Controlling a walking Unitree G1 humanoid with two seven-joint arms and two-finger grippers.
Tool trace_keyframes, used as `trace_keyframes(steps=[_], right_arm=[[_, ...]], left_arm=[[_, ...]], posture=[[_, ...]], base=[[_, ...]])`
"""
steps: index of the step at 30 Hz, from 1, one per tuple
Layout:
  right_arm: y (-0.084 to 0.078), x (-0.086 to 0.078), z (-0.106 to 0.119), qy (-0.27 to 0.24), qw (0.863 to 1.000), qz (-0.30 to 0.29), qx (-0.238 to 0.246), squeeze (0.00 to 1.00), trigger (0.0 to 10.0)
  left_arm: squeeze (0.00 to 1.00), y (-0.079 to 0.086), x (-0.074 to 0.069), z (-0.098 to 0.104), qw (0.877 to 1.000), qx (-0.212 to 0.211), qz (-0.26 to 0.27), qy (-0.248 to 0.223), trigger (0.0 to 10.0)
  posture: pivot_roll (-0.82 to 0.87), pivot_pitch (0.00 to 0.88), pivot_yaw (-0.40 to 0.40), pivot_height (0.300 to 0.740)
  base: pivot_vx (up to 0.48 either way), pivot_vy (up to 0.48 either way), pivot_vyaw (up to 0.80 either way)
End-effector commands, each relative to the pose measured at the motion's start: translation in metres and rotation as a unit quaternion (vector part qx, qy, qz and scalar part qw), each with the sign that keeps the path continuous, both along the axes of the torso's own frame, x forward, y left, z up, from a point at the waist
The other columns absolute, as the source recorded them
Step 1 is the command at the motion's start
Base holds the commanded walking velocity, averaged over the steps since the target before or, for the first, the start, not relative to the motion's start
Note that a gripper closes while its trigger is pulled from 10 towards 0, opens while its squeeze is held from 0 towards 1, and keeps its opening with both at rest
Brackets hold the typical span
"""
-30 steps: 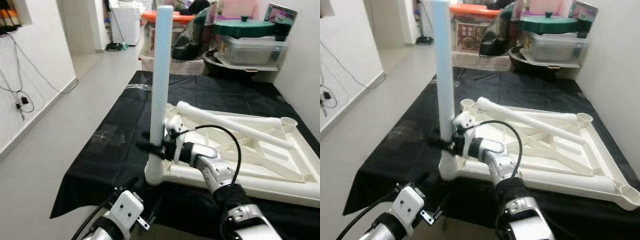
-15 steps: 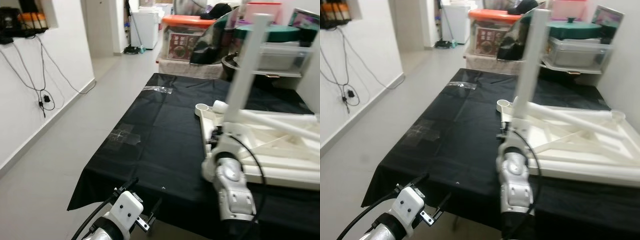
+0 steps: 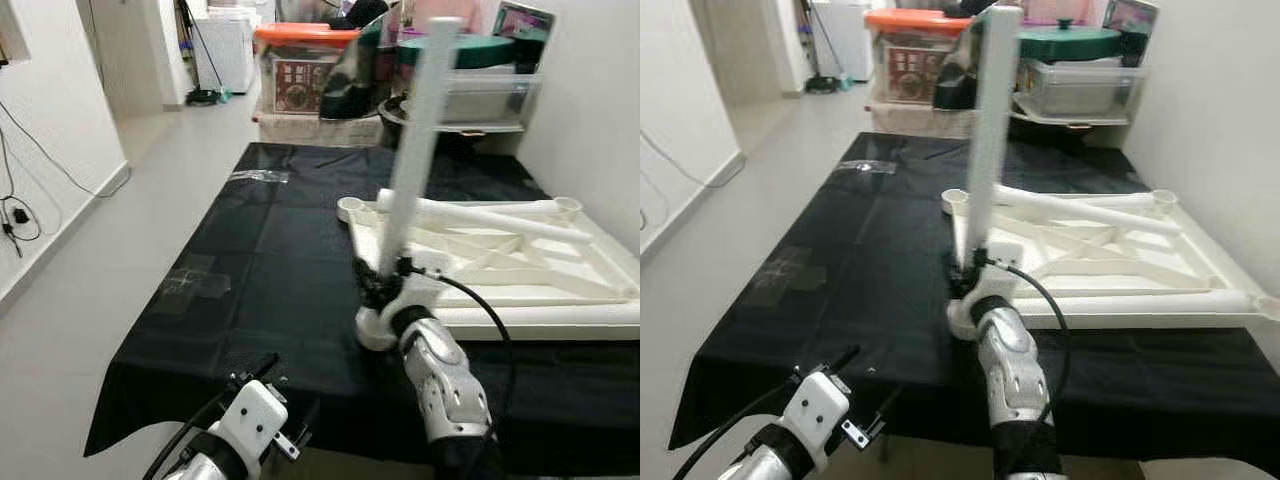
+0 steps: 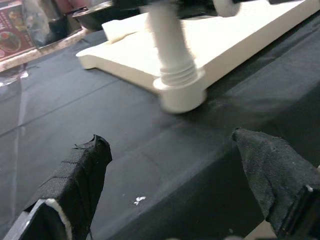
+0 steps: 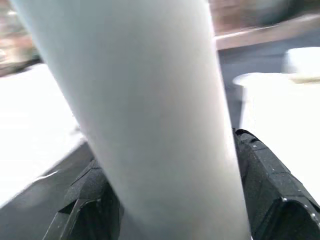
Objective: Building children table
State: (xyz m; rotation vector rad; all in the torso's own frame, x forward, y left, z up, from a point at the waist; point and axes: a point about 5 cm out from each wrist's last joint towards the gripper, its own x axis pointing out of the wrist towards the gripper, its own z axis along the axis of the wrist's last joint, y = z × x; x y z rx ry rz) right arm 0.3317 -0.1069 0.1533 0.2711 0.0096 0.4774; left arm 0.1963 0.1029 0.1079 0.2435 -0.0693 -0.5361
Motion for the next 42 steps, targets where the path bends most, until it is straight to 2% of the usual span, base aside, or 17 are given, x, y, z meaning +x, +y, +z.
trace_keyframes(steps=[1,6,8,9,12,17,18,19,26,27,29,31,33,34,35,37,42], right_arm=[[0.019,-0.003,0.005,-0.010,0.994,0.108,0.006,0.00,10.0],[0.011,-0.011,0.010,-0.008,0.946,0.322,-0.036,0.00,10.0],[0.010,-0.013,0.016,-0.013,0.909,0.413,-0.052,0.00,10.0],[0.010,-0.013,0.016,-0.013,0.909,0.413,-0.052,0.00,10.0],[0.019,-0.008,0.027,-0.022,0.864,0.499,-0.056,0.00,10.0],[0.029,-0.008,0.029,-0.025,0.834,0.547,-0.074,0.00,10.0],[0.029,-0.008,0.029,-0.025,0.834,0.547,-0.074,0.00,10.0],[0.033,-0.005,0.026,-0.027,0.840,0.532,-0.097,0.00,0.0],[0.040,0.006,0.016,-0.050,0.892,0.428,-0.133,0.00,0.0],[0.038,0.009,0.013,-0.044,0.915,0.379,-0.131,0.00,0.0],[0.038,0.009,0.013,-0.044,0.915,0.379,-0.131,0.00,0.0],[0.028,0.023,0.007,-0.016,0.971,0.204,-0.121,0.00,0.0],[0.028,0.023,0.007,-0.016,0.971,0.204,-0.121,0.00,0.0],[0.014,0.029,0.002,0.017,0.992,0.049,-0.119,0.00,0.0],[-0.001,0.029,-0.002,0.044,0.989,-0.087,-0.113,0.00,0.0],[-0.011,0.022,-0.006,0.061,0.975,-0.182,-0.110,0.00,0.0],[0.001,-0.006,-0.009,0.080,0.949,-0.299,-0.062,0.00,0.0]], left_arm=[[0.00,0.001,0.000,-0.003,1.000,-0.002,-0.001,0.008,10.0],[0.00,0.001,0.000,-0.003,1.000,-0.002,0.000,0.007,10.0],[0.00,0.002,0.000,-0.003,1.000,-0.002,0.001,0.007,10.0],[0.00,0.002,0.000,-0.003,1.000,-0.002,0.001,0.007,10.0],[0.00,0.002,0.000,-0.003,1.000,0.001,0.001,0.007,10.0],[0.00,0.002,0.000,-0.003,1.000,0.000,0.003,0.006,10.0],[0.00,0.002,0.000,-0.003,1.000,0.000,0.003,0.006,10.0],[0.00,0.001,-0.001,-0.003,1.000,-0.001,0.003,0.006,10.0],[0.00,0.001,-0.001,-0.003,1.000,-0.002,0.003,0.007,10.0],[0.00,0.001,-0.001,-0.003,1.000,-0.002,0.003,0.007,10.0],[0.00,0.001,-0.001,-0.003,1.000,-0.002,0.003,0.007,10.0],[0.00,0.001,-0.001,-0.003,1.000,-0.002,0.003,0.007,10.0],[0.00,0.001,-0.001,-0.003,1.000,-0.002,0.003,0.007,10.0],[0.00,0.002,0.000,-0.003,1.000,-0.002,0.002,0.007,10.0],[0.00,0.002,0.000,-0.004,1.000,-0.001,0.000,0.008,10.0],[0.00,0.001,0.000,-0.004,1.000,-0.001,-0.001,0.008,10.0],[0.00,0.001,0.001,-0.005,1.000,0.000,-0.005,0.009,10.0]], posture=[[0.06,0.000,-0.040,0.740],[0.08,0.000,-0.042,0.740],[0.10,0.000,-0.039,0.740],[0.10,0.000,-0.039,0.740],[0.12,0.000,-0.051,0.740],[0.12,0.000,-0.053,0.740],[0.12,0.000,-0.053,0.740],[0.12,0.000,-0.055,0.740],[0.12,0.000,-0.058,0.740],[0.11,0.000,-0.059,0.740],[0.11,0.000,-0.059,0.740],[0.11,0.000,-0.052,0.740],[0.11,0.000,-0.052,0.740],[0.10,0.000,-0.047,0.740],[0.10,0.000,-0.046,0.740],[0.10,0.000,-0.046,0.740],[0.10,0.000,-0.046,0.740]], base=[[0.000,0.000,0.00],[0.000,0.000,0.00],[0.000,0.000,0.00],[0.000,0.000,0.00],[0.000,0.000,0.00],[0.000,0.000,0.00],[0.000,0.000,0.00],[0.000,0.000,0.00],[0.000,0.000,0.00],[0.000,0.000,0.00],[0.000,0.000,0.00],[0.000,0.000,0.00],[0.000,0.000,0.00],[0.000,0.000,0.00],[0.000,0.000,0.00],[0.000,0.000,0.00],[0.000,0.000,0.00]])
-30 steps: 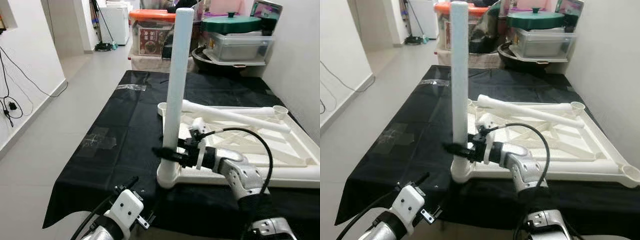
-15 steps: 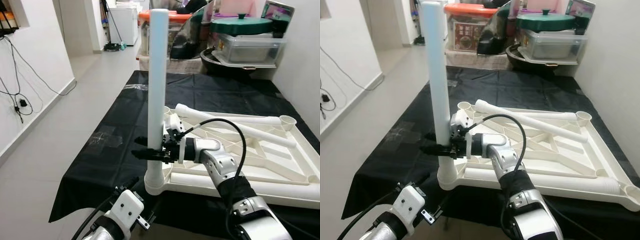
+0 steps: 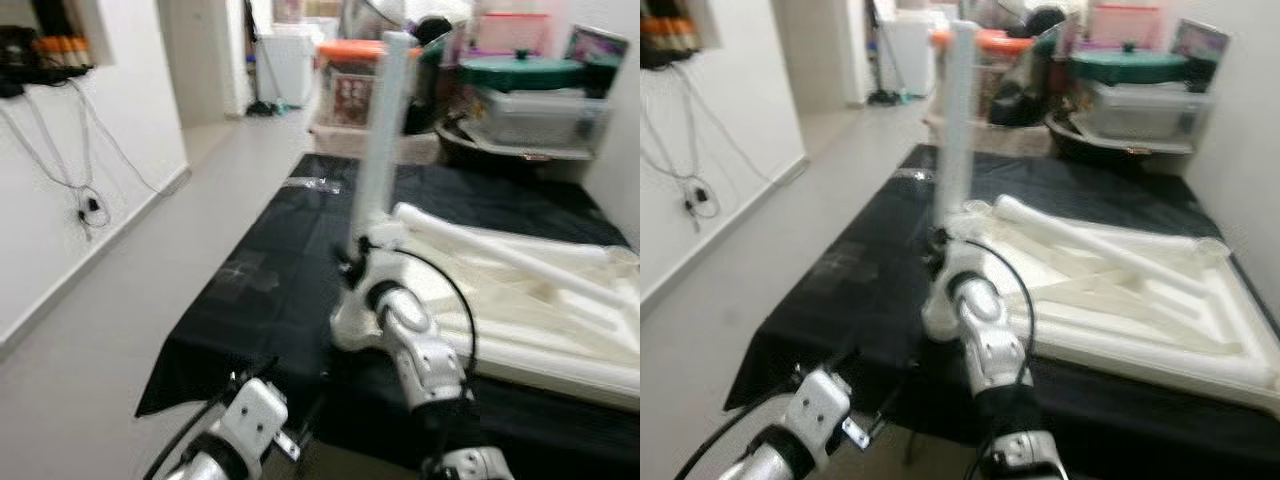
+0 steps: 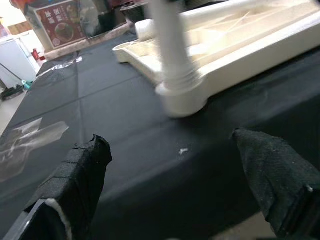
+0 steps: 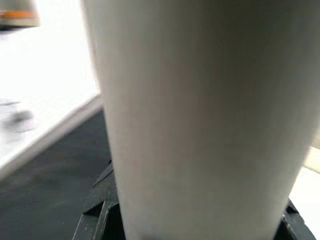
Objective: Building children table
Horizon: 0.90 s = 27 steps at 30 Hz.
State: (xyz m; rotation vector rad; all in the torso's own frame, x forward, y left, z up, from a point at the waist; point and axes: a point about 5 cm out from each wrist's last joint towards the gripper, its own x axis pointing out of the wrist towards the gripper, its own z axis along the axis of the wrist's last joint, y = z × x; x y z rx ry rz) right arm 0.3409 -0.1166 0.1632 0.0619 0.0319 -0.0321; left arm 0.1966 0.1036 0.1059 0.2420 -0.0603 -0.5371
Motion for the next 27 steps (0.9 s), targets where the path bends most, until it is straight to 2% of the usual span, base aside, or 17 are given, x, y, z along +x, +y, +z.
trace_keyframes(steps=[1,6,8,9,10,14,15,16,18,20,21,22,23,24,25,26,27], right_arm=[[0.015,-0.020,-0.018,0.037,0.994,-0.075,0.066,0.00,0.0],[0.032,-0.021,-0.015,0.034,0.992,-0.084,0.092,0.00,0.0],[0.038,-0.020,-0.013,0.031,0.992,-0.073,0.100,0.00,0.6],[0.045,-0.020,-0.011,0.026,0.994,-0.046,0.100,0.00,10.0],[0.051,-0.020,-0.010,0.022,0.994,-0.015,0.109,1.00,10.0],[0.062,-0.018,-0.012,0.016,0.988,0.073,0.138,1.00,10.0],[0.064,-0.016,-0.011,0.011,0.981,0.121,0.151,0.40,10.0],[0.064,-0.016,-0.006,-0.014,0.967,0.206,0.151,0.00,10.0],[0.064,-0.016,-0.006,-0.014,0.967,0.206,0.151,0.00,10.0],[0.060,-0.020,-0.003,-0.028,0.927,0.345,0.145,0.00,10.0],[0.050,-0.018,-0.007,-0.015,0.900,0.422,0.103,0.00,10.0],[0.050,-0.018,-0.007,-0.015,0.900,0.422,0.103,0.00,10.0],[0.039,-0.015,-0.010,0.010,0.880,0.469,0.078,0.00,10.0],[0.039,-0.015,-0.010,0.010,0.880,0.469,0.078,0.00,10.0],[0.031,-0.011,-0.010,0.025,0.864,0.500,0.058,0.00,10.0],[0.031,-0.011,-0.010,0.025,0.864,0.500,0.058,0.00,10.0],[0.026,-0.007,-0.008,0.040,0.840,0.539,0.036,0.00,10.0]], left_arm=[[0.00,0.000,0.000,-0.003,1.000,0.000,-0.005,0.005,10.0],[0.00,-0.001,0.000,-0.003,1.000,0.001,-0.006,0.004,10.0],[0.00,-0.001,0.000,-0.003,1.000,0.000,-0.007,0.004,10.0],[0.00,-0.001,-0.001,-0.003,1.000,0.000,-0.006,0.005,10.0],[0.00,-0.001,-0.001,-0.004,1.000,-0.001,-0.006,0.005,10.0],[0.00,-0.001,-0.001,-0.003,1.000,-0.002,-0.006,0.005,10.0],[0.00,-0.001,-0.001,-0.004,1.000,-0.002,-0.006,0.006,10.0],[0.00,-0.001,-0.001,-0.004,1.000,-0.002,-0.007,0.006,10.0],[0.00,-0.001,-0.001,-0.004,1.000,-0.002,-0.007,0.006,10.0],[0.00,-0.001,0.000,-0.004,1.000,-0.002,-0.008,0.007,10.0],[0.00,-0.001,0.000,-0.004,1.000,-0.003,-0.008,0.006,10.0],[0.00,-0.001,0.000,-0.004,1.000,-0.003,-0.008,0.006,10.0],[0.00,-0.001,0.001,-0.004,1.000,-0.003,-0.008,0.006,10.0],[0.00,-0.001,0.001,-0.004,1.000,-0.003,-0.008,0.006,10.0],[0.00,-0.001,0.001,-0.004,1.000,-0.003,-0.008,0.006,10.0],[0.00,-0.001,0.001,-0.004,1.000,-0.003,-0.008,0.006,10.0],[0.00,-0.001,0.001,-0.004,1.000,-0.003,-0.007,0.005,10.0]], posture=[[0.10,0.000,-0.047,0.740],[0.10,0.000,-0.050,0.740],[0.10,0.000,-0.051,0.740],[0.10,0.000,-0.057,0.740],[0.10,0.000,-0.057,0.740],[0.10,0.000,-0.058,0.740],[0.10,0.000,-0.053,0.740],[0.09,0.000,-0.054,0.740],[0.09,0.000,-0.054,0.740],[0.09,0.000,-0.054,0.740],[0.09,0.000,-0.053,0.740],[0.09,0.000,-0.053,0.740],[0.09,0.000,-0.053,0.740],[0.09,0.000,-0.053,0.740],[0.10,0.000,-0.051,0.740],[0.10,0.000,-0.051,0.740],[0.10,0.000,-0.052,0.740]], base=[[0.000,0.000,0.00],[0.000,0.000,0.00],[0.000,0.000,0.00],[0.000,0.000,0.00],[0.000,0.000,0.00],[0.000,0.000,0.00],[0.000,0.000,0.00],[0.000,0.000,0.00],[0.000,0.000,0.00],[0.000,0.000,0.00],[0.000,0.000,0.00],[0.000,0.000,0.00],[0.000,0.000,0.00],[0.000,0.000,0.00],[0.000,0.000,0.00],[0.000,0.000,0.00],[0.000,0.000,0.00]])
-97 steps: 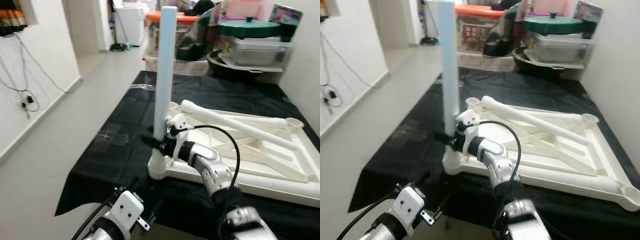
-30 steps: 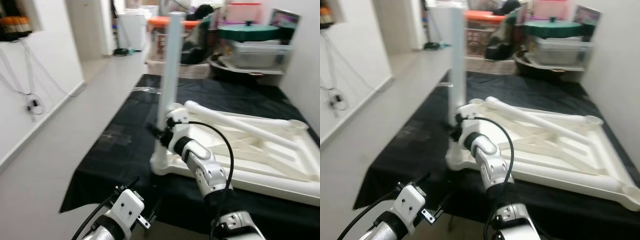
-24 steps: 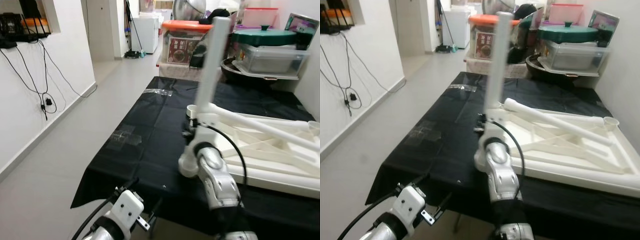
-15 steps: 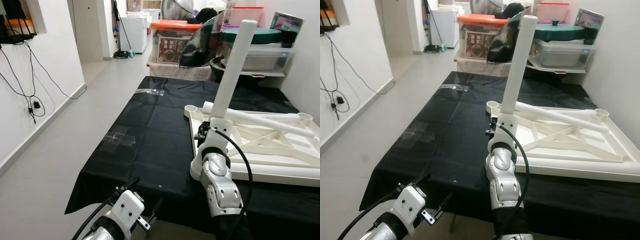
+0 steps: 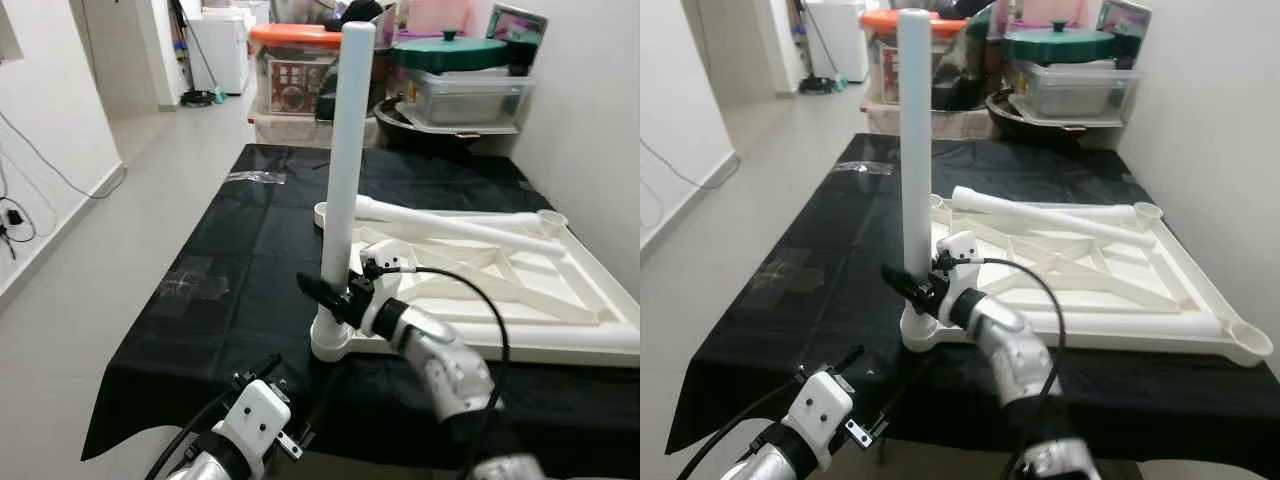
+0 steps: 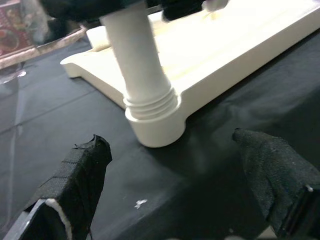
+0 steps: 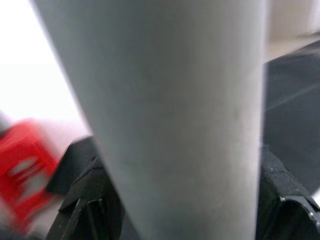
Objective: Building children table
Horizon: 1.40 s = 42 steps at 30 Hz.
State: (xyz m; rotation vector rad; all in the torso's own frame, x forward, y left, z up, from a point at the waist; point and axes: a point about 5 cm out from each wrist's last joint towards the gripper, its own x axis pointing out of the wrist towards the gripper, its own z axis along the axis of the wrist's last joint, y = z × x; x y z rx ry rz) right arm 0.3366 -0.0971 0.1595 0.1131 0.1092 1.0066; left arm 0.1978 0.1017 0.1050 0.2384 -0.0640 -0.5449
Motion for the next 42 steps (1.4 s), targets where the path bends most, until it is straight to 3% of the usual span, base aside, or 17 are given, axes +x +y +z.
trace_keyframes(steps=[1,4,9,10,11,14,19,21,24,25,27,28,31,32,34,41,42], right_arm=[[0.006,0.000,-0.003,0.016,0.996,0.087,-0.029,0.00,10.0],[0.015,0.006,-0.003,0.010,0.977,0.178,-0.120,0.00,10.0],[0.022,0.009,-0.002,0.002,0.968,0.201,-0.147,0.00,10.0],[0.024,0.010,-0.001,-0.005,0.964,0.212,-0.162,0.00,7.9],[0.026,0.010,0.001,-0.010,0.958,0.228,-0.173,0.00,0.0],[0.028,0.012,0.003,-0.026,0.958,0.221,-0.182,0.00,0.0],[0.026,0.021,0.008,-0.046,0.977,0.152,-0.144,0.00,0.0],[0.017,0.031,0.004,-0.040,0.992,0.029,-0.115,0.00,0.0],[0.012,0.034,0.001,-0.032,0.993,-0.021,-0.107,0.00,0.0],[0.005,0.038,-0.004,-0.020,0.990,-0.095,-0.107,0.00,0.0],[-0.013,0.041,-0.010,-0.019,0.960,-0.251,-0.118,0.00,0.0],[-0.013,0.041,-0.010,-0.019,0.960,-0.251,-0.118,0.00,0.0],[-0.033,0.015,-0.027,0.033,0.875,-0.475,-0.093,0.00,0.0],[-0.033,0.015,-0.027,0.033,0.875,-0.475,-0.093,0.00,0.0],[-0.025,-0.007,-0.033,0.068,0.833,-0.544,-0.066,0.00,0.0],[0.009,-0.021,-0.028,0.085,0.809,-0.581,-0.008,0.00,0.0],[0.021,-0.019,-0.023,0.079,0.826,-0.558,0.011,0.00,8.6]], left_arm=[[0.00,0.001,0.000,-0.003,1.000,0.000,-0.002,0.006,10.0],[0.00,0.001,0.000,-0.002,1.000,0.000,0.002,0.005,10.0],[0.00,0.001,-0.001,-0.002,1.000,0.000,0.003,0.004,10.0],[0.00,0.001,-0.001,-0.002,1.000,0.000,0.004,0.005,10.0],[0.00,0.001,-0.002,-0.001,1.000,0.000,0.004,0.004,10.0],[0.00,0.001,-0.002,-0.001,1.000,-0.001,0.004,0.005,10.0],[0.00,0.001,-0.002,-0.001,1.000,-0.001,0.003,0.006,10.0],[0.00,0.000,-0.002,-0.001,1.000,-0.002,0.003,0.006,10.0],[0.00,0.000,-0.002,-0.002,1.000,-0.002,0.003,0.006,10.0],[0.00,0.001,-0.001,-0.002,1.000,-0.002,0.002,0.006,10.0],[0.00,0.001,-0.001,-0.002,1.000,-0.001,0.001,0.007,10.0],[0.00,0.001,-0.001,-0.002,1.000,-0.001,0.001,0.007,10.0],[0.00,0.002,-0.001,-0.002,1.000,0.000,-0.002,0.008,10.0],[0.00,0.002,-0.001,-0.002,1.000,0.000,-0.002,0.008,10.0],[0.00,0.002,0.000,-0.003,1.000,0.001,-0.003,0.008,10.0],[0.00,0.002,0.000,-0.003,1.000,0.002,-0.002,0.007,10.0],[0.00,0.002,0.000,-0.003,1.000,0.002,-0.002,0.007,10.0]], posture=[[0.10,0.000,-0.056,0.740],[0.11,0.000,-0.062,0.740],[0.12,0.000,-0.065,0.740],[0.12,0.000,-0.067,0.740],[0.12,0.000,-0.067,0.740],[0.12,0.000,-0.064,0.740],[0.12,0.000,-0.066,0.740],[0.11,0.000,-0.065,0.740],[0.11,0.000,-0.063,0.740],[0.11,0.000,-0.058,0.740],[0.10,0.000,-0.052,0.740],[0.10,0.000,-0.052,0.740],[0.09,0.000,-0.047,0.740],[0.09,0.000,-0.047,0.740],[0.10,0.000,-0.048,0.740],[0.10,0.000,-0.050,0.740],[0.10,0.000,-0.051,0.740]], base=[[0.000,0.000,0.00],[0.000,0.000,0.00],[0.000,0.000,0.00],[0.000,0.000,0.00],[0.000,0.000,0.00],[0.000,0.000,0.00],[0.000,0.000,0.00],[0.000,0.000,0.00],[0.000,0.000,0.00],[0.000,0.000,0.00],[0.000,0.000,0.00],[0.000,0.000,0.00],[0.000,0.000,0.00],[0.000,0.000,0.00],[0.000,0.000,0.00],[0.000,0.000,0.00],[0.000,0.000,0.00]])
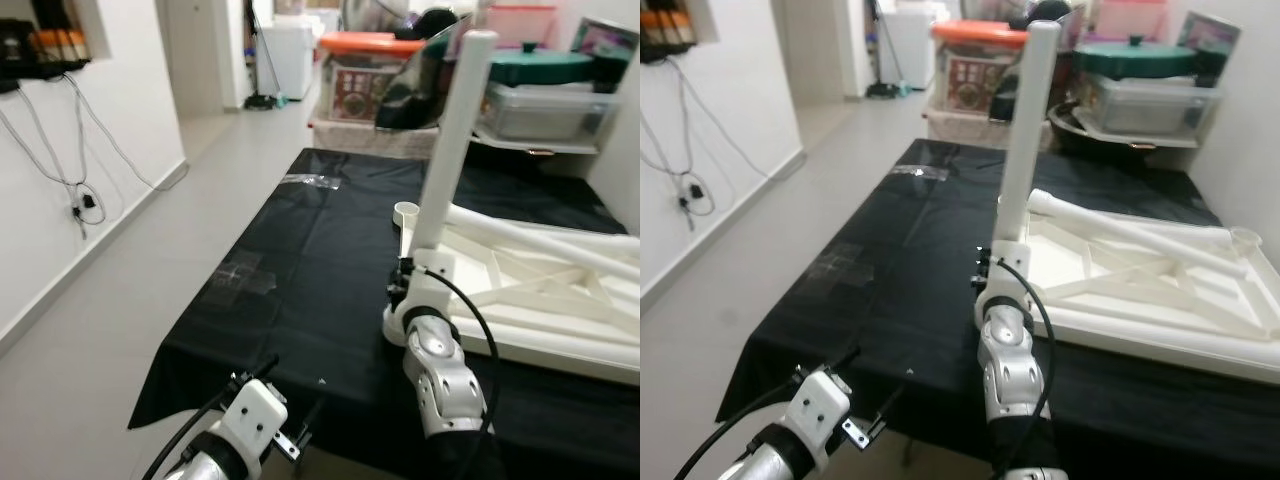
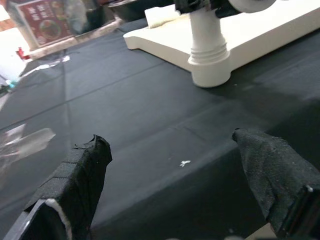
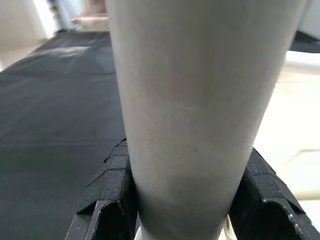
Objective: Building children table
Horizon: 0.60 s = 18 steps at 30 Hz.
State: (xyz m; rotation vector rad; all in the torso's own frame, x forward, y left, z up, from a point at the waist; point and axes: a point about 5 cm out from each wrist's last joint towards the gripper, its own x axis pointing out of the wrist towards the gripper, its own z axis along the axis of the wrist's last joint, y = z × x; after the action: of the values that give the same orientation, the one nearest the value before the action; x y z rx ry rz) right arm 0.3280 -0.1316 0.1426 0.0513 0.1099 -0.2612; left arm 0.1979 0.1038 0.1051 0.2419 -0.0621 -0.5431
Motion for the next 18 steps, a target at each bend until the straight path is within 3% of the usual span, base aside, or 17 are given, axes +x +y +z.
trace_keyframes(steps=[1,3,4,9,10,11,12,13,15,16,17,18], right_arm=[[0.056,-0.011,-0.006,0.008,0.994,0.032,0.099,0.00,8.6],[0.064,-0.010,-0.002,0.000,0.993,0.053,0.106,0.00,8.6],[0.070,-0.010,0.003,-0.016,0.989,0.086,0.123,1.00,10.0],[0.068,-0.009,0.009,-0.039,0.981,0.138,0.132,1.00,10.0],[0.066,-0.005,0.010,-0.051,0.968,0.195,0.148,0.00,10.0],[0.068,-0.002,0.012,-0.058,0.937,0.312,0.144,0.00,10.0],[0.068,-0.002,0.012,-0.058,0.937,0.312,0.144,0.00,10.0],[0.069,-0.003,0.013,-0.059,0.907,0.392,0.141,0.00,10.0],[0.069,-0.003,0.013,-0.059,0.907,0.392,0.141,0.00,10.0],[0.065,-0.008,0.010,-0.047,0.861,0.496,0.108,0.00,10.0],[0.065,-0.008,0.010,-0.047,0.861,0.496,0.108,0.00,10.0],[0.057,-0.013,0.006,-0.023,0.811,0.580,0.068,0.00,10.0]], left_arm=[[0.00,0.000,0.000,-0.004,1.000,0.001,-0.003,0.006,10.0],[0.00,0.000,0.000,-0.004,1.000,0.001,-0.004,0.006,10.0],[0.00,0.000,0.000,-0.004,1.000,0.001,-0.004,0.007,10.0],[0.00,0.000,0.000,-0.004,1.000,0.000,-0.005,0.006,10.0],[0.00,0.000,0.000,-0.004,1.000,0.000,-0.005,0.007,10.0],[0.00,0.000,0.000,-0.005,1.000,0.000,-0.005,0.007,10.0],[0.00,0.000,0.000,-0.005,1.000,0.000,-0.005,0.007,10.0],[0.00,0.000,0.000,-0.005,1.000,0.000,-0.006,0.007,10.0],[0.00,0.000,0.000,-0.005,1.000,0.000,-0.006,0.007,10.0],[0.00,0.000,0.000,-0.005,1.000,0.000,-0.007,0.008,10.0],[0.00,0.000,0.000,-0.005,1.000,0.000,-0.007,0.008,10.0],[0.00,0.000,0.000,-0.005,1.000,0.000,-0.008,0.009,10.0]], posture=[[0.10,0.000,-0.051,0.740],[0.10,0.000,-0.052,0.740],[0.10,0.000,-0.055,0.740],[0.10,0.000,-0.053,0.740],[0.10,0.000,-0.050,0.740],[0.09,0.000,-0.047,0.740],[0.09,0.000,-0.047,0.740],[0.09,0.000,-0.047,0.740],[0.09,0.000,-0.047,0.740],[0.09,0.000,-0.044,0.740],[0.09,0.000,-0.044,0.740],[0.09,0.000,-0.040,0.740]], base=[[0.000,0.000,0.00],[0.000,0.000,0.00],[0.000,0.000,0.00],[0.000,0.000,0.00],[0.000,0.000,0.00],[0.000,0.000,0.00],[0.000,0.000,0.00],[0.000,0.000,0.00],[0.000,0.000,0.00],[0.000,0.000,0.00],[0.000,0.000,0.00],[0.000,0.000,0.00]])
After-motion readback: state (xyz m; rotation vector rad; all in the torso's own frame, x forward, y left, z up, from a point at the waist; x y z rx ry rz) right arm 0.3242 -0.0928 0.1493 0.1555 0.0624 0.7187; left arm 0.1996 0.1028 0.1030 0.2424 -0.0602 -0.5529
